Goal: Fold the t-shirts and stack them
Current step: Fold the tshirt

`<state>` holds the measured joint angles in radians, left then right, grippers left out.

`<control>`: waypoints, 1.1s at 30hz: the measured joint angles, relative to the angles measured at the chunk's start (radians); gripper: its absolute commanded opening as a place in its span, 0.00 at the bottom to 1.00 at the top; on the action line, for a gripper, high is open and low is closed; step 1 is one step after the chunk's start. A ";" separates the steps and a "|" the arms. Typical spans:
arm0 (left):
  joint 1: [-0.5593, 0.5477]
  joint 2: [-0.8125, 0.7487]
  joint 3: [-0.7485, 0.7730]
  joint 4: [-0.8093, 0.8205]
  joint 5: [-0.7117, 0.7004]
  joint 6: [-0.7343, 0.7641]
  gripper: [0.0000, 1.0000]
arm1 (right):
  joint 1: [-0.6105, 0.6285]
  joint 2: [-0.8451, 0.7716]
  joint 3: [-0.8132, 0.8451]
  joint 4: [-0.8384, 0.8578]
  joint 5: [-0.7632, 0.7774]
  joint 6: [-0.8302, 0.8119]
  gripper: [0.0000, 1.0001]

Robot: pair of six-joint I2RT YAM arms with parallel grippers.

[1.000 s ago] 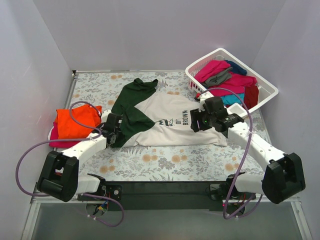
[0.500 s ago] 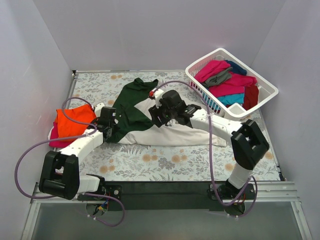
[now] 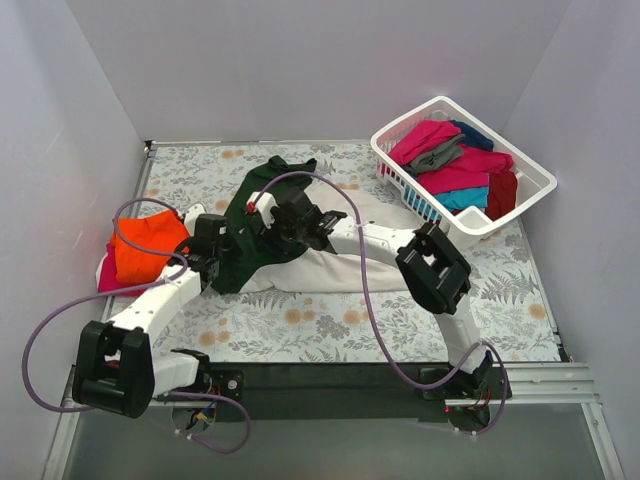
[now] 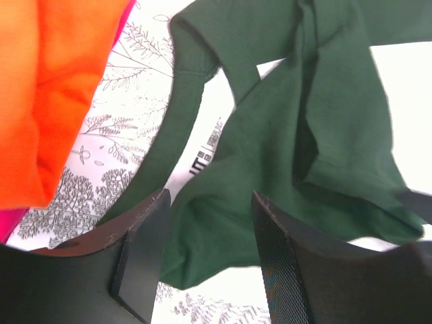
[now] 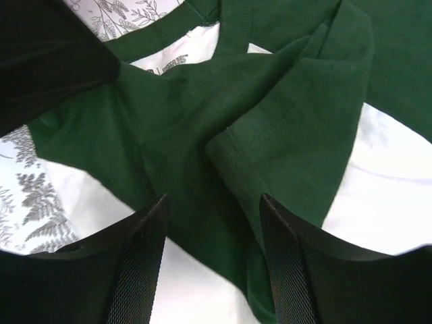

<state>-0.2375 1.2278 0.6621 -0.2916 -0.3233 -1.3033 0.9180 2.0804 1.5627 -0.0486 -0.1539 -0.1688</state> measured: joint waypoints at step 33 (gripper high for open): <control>0.000 -0.127 -0.103 -0.018 0.063 -0.063 0.28 | 0.007 0.187 0.165 -0.034 0.035 -0.130 0.01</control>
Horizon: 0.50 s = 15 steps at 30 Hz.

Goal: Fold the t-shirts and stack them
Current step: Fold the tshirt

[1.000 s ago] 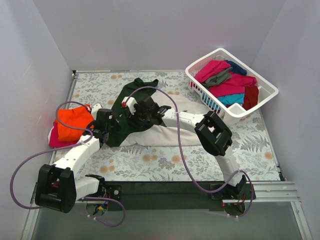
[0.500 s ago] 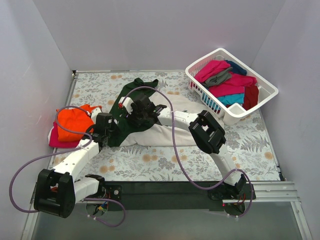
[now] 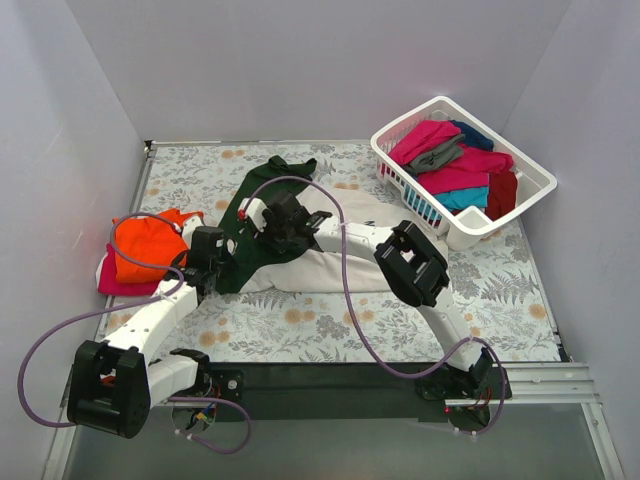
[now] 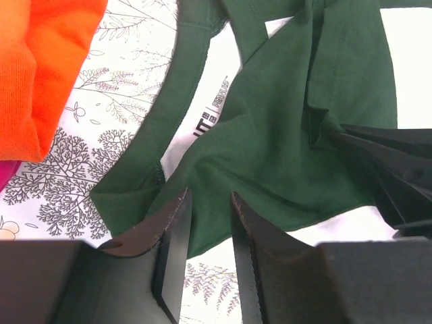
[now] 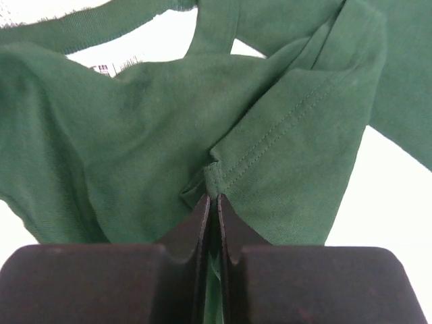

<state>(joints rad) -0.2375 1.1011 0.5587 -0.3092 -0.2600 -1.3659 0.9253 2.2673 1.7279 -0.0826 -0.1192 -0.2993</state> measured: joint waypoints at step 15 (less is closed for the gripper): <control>0.000 -0.005 -0.007 -0.001 0.002 -0.002 0.23 | -0.075 0.013 0.091 -0.027 0.104 0.081 0.01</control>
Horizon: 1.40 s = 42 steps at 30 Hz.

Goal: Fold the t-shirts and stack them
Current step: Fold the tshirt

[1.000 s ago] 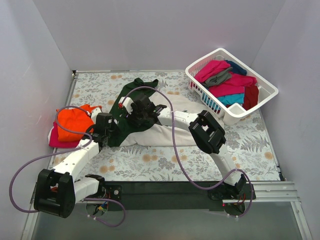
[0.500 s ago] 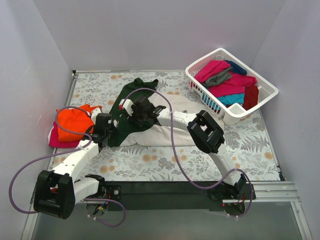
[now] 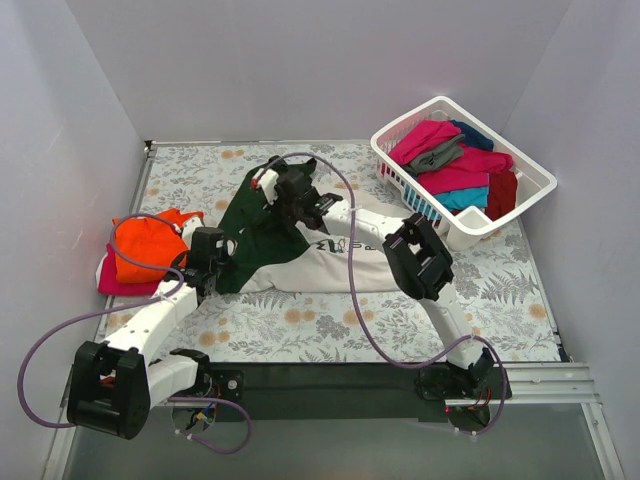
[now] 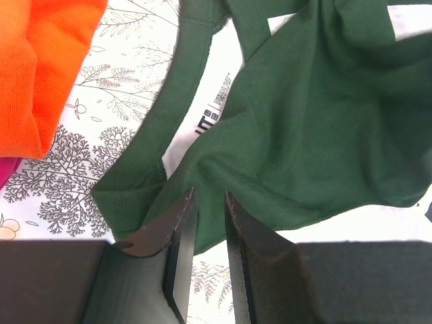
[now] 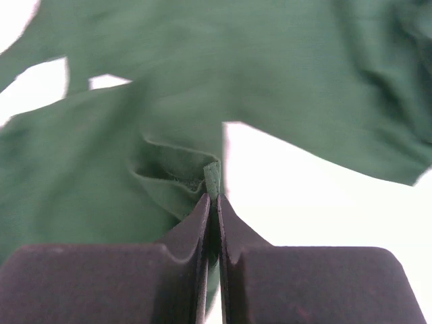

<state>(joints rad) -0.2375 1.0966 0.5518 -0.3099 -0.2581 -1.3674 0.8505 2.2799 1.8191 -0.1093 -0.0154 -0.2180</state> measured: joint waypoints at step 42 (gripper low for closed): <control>-0.324 0.434 0.329 0.173 0.058 0.029 0.20 | -0.163 -0.721 -0.920 0.037 0.250 0.314 0.55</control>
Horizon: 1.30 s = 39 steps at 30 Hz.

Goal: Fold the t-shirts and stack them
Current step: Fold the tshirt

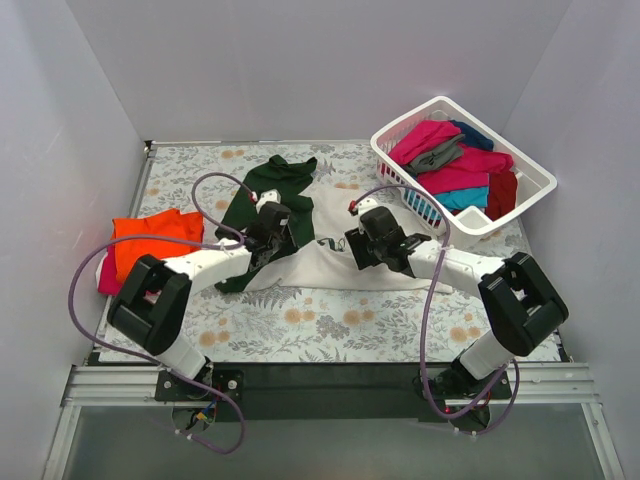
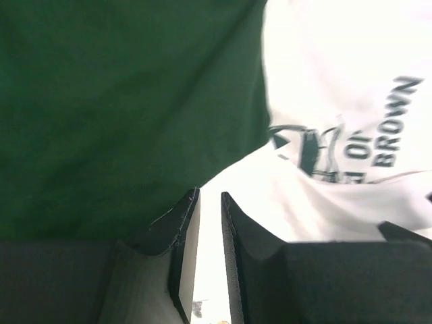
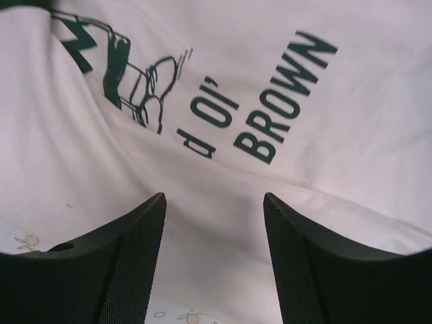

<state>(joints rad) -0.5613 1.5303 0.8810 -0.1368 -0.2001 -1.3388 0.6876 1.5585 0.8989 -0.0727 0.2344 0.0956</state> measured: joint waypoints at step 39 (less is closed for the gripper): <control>0.003 -0.501 -0.560 -0.044 0.066 -0.185 0.08 | 0.147 -0.264 -0.375 0.061 -0.312 0.323 0.58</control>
<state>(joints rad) -0.5587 1.0294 0.3214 -0.1810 -0.1341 -1.5242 0.8345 1.2949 0.5243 -0.0116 -0.0776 0.4191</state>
